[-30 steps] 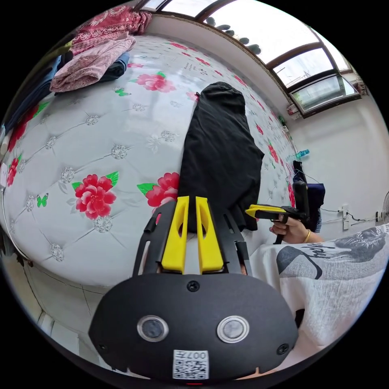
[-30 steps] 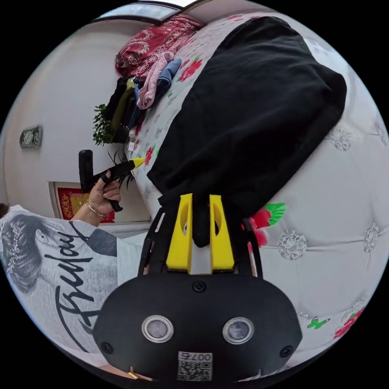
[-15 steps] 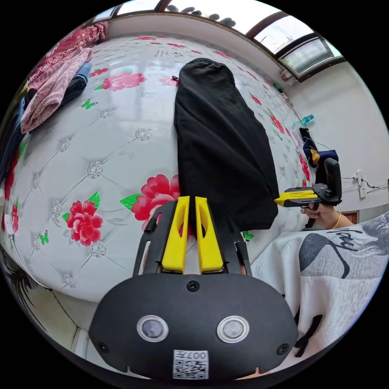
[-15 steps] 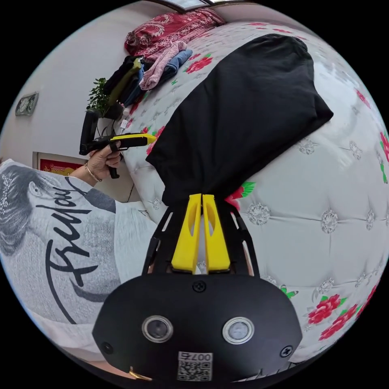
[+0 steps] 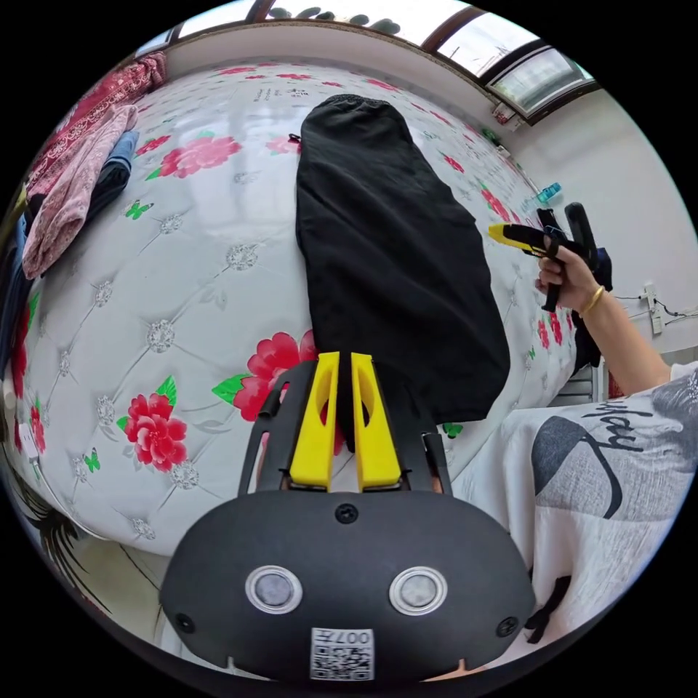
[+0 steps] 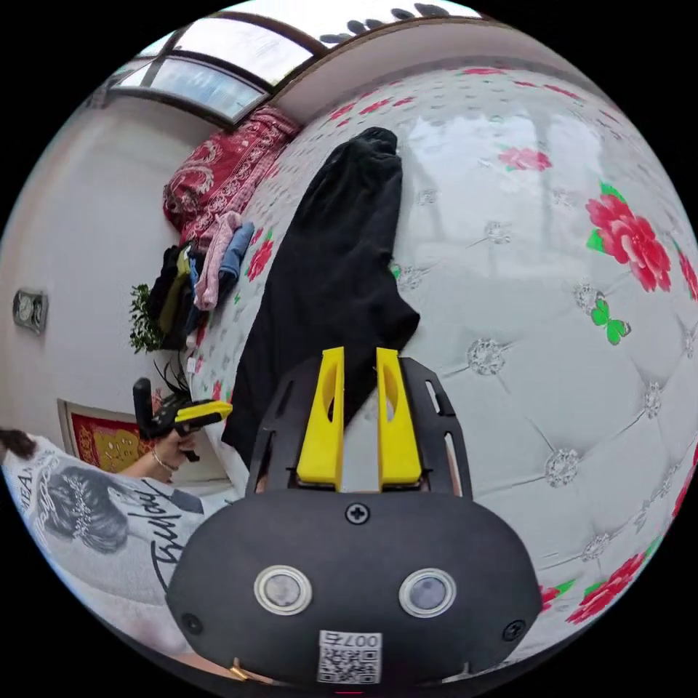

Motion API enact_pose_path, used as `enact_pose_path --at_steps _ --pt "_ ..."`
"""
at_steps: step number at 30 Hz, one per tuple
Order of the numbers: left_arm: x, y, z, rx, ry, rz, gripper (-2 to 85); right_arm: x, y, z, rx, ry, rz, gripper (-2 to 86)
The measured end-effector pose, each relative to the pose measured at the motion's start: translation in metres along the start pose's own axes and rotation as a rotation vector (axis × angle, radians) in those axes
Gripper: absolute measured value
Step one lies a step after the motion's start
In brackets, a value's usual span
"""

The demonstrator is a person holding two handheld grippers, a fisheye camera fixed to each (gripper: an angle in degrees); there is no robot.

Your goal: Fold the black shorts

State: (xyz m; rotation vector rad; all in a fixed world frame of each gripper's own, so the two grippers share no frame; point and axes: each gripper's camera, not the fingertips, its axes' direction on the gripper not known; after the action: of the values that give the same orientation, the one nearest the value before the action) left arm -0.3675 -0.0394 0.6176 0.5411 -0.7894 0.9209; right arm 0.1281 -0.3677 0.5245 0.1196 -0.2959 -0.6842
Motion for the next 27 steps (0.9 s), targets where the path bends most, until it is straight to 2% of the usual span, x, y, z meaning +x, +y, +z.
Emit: enact_pose_path --at_steps 6,9,13,16,18,23,27 --pt "0.019 -0.009 0.015 -0.041 -0.018 0.046 -0.6 0.035 -0.024 0.01 0.006 -0.093 0.169 0.3" --pt "0.028 -0.011 0.026 -0.073 -0.067 0.063 -0.9 0.041 -0.026 -0.009 0.061 -0.162 0.172 0.0" --pt "0.039 -0.007 0.032 -0.045 -0.113 0.081 -1.0 0.052 -0.024 -0.044 0.132 -0.039 0.184 0.0" --pt "0.042 -0.004 0.034 -0.023 -0.099 0.054 -1.0 0.052 -0.021 -0.051 0.101 -0.017 0.13 0.7" --pt "0.042 -0.004 0.036 -0.019 -0.079 0.032 -1.0 0.029 -0.014 -0.038 0.009 -0.07 0.02 2.0" --pt "0.048 -0.004 0.04 -0.02 -0.073 0.015 -1.0 0.011 0.003 -0.004 -0.082 -0.191 -0.009 3.0" --pt "0.058 -0.004 0.043 -0.018 -0.101 0.044 -1.0 0.002 0.008 0.001 -0.138 -0.065 -0.027 1.0"
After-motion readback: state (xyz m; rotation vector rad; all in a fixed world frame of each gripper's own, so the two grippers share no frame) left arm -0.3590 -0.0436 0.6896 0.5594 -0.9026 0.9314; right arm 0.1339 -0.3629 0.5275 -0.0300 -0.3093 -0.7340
